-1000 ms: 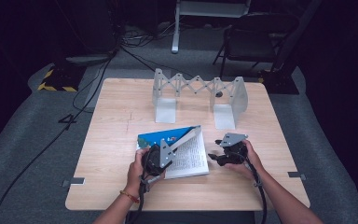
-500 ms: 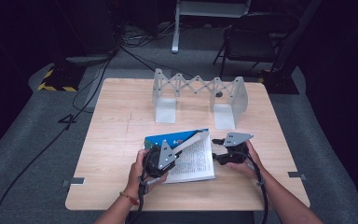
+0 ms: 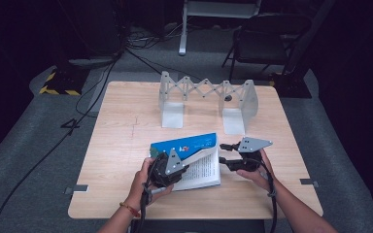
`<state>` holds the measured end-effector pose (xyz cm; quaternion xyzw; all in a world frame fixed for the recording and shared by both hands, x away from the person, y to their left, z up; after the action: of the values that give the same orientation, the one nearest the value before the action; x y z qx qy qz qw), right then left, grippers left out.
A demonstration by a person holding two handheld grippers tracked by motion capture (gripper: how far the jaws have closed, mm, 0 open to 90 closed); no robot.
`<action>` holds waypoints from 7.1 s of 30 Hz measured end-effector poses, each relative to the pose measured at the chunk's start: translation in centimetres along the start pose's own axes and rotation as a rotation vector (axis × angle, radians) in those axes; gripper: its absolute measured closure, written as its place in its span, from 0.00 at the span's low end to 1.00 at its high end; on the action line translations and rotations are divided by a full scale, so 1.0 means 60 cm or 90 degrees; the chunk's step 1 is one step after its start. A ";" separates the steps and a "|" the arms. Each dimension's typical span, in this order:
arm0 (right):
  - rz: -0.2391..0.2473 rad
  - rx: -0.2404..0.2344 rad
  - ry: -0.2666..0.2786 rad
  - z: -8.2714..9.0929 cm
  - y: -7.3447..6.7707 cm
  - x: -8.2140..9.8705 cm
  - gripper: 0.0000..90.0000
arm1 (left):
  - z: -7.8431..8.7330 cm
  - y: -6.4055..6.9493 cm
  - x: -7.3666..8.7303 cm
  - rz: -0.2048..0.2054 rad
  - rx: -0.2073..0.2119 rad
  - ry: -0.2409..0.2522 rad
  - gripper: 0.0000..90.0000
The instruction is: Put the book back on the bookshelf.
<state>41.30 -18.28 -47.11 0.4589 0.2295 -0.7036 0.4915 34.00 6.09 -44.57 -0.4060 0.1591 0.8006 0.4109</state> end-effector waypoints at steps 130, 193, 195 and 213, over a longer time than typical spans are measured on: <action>0.013 0.071 -0.143 0.051 0.025 0.082 0.35 | -0.011 0.011 0.045 0.035 -0.073 0.100 0.55; 0.057 -0.058 -0.041 0.022 -0.001 0.002 0.33 | 0.017 -0.019 -0.003 0.029 0.155 0.169 0.65; 0.049 -0.063 -0.032 0.018 0.000 0.000 0.32 | 0.017 -0.021 -0.003 0.033 0.160 0.167 0.65; 0.083 -0.133 0.005 -0.006 -0.005 -0.039 0.35 | 0.021 -0.015 0.023 -0.033 0.110 0.105 0.56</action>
<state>41.40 -16.75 -45.26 0.4218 0.2728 -0.6408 0.5806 33.57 8.10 -44.82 -0.4374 0.2501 0.7371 0.4503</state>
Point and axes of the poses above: each handheld gripper's, and its own axes: z roughly backward along the jaws, x roughly out of its underside, y roughly to its right, the point moved 4 cm from there along -z, roughly forward along the jaws, and after that the axes turned 4 degrees about z, right-handed, at the moved point
